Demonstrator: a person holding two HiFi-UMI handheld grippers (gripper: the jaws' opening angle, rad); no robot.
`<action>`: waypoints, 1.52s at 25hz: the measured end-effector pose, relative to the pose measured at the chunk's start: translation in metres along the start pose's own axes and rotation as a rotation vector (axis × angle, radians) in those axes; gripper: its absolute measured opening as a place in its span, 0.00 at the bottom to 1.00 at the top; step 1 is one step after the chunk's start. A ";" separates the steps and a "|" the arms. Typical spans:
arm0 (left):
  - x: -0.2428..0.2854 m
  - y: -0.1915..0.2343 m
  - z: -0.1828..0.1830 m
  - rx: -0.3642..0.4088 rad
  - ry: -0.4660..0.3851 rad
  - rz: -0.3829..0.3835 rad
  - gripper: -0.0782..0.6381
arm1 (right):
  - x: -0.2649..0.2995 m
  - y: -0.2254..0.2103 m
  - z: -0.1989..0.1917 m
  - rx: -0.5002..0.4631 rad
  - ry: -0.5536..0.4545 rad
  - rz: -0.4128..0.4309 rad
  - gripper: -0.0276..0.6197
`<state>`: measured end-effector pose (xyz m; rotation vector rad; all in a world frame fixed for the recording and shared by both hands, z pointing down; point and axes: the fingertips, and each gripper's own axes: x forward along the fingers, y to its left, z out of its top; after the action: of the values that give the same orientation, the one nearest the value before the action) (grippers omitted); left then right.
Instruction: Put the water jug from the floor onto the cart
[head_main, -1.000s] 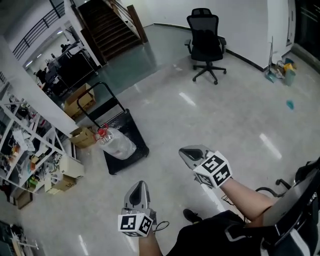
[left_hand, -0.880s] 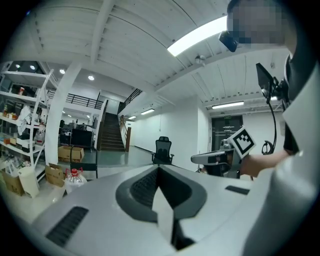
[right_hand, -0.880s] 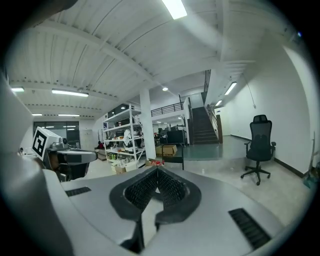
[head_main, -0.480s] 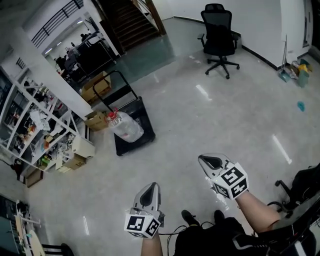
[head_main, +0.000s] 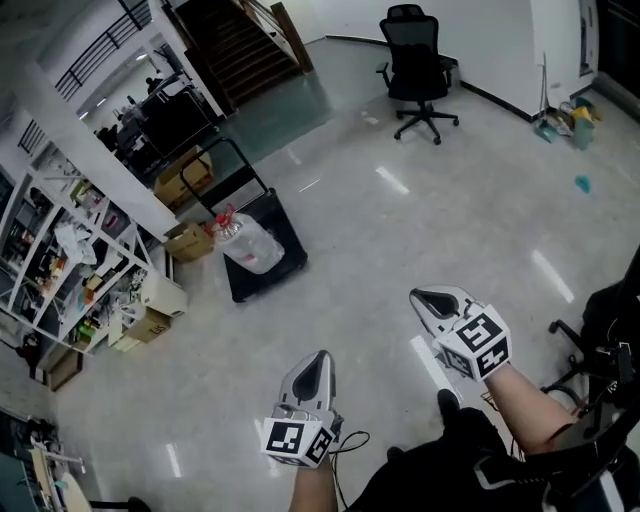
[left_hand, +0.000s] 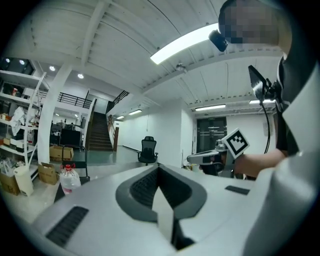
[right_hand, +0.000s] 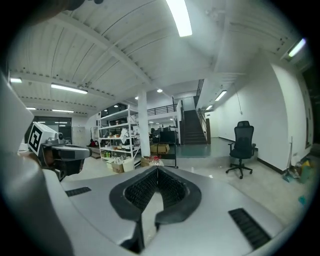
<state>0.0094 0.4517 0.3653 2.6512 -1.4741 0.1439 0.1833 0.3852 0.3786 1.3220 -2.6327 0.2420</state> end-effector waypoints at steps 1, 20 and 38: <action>-0.017 0.004 -0.006 -0.010 0.000 -0.007 0.11 | -0.004 0.016 -0.004 0.008 0.003 -0.011 0.05; -0.125 -0.026 0.022 0.031 -0.016 -0.036 0.11 | -0.086 0.122 0.013 -0.014 -0.001 0.025 0.05; -0.115 -0.074 0.031 0.049 -0.021 -0.025 0.11 | -0.116 0.093 0.013 -0.041 0.000 0.034 0.05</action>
<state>0.0134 0.5828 0.3162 2.7166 -1.4613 0.1530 0.1755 0.5269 0.3332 1.2659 -2.6469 0.1917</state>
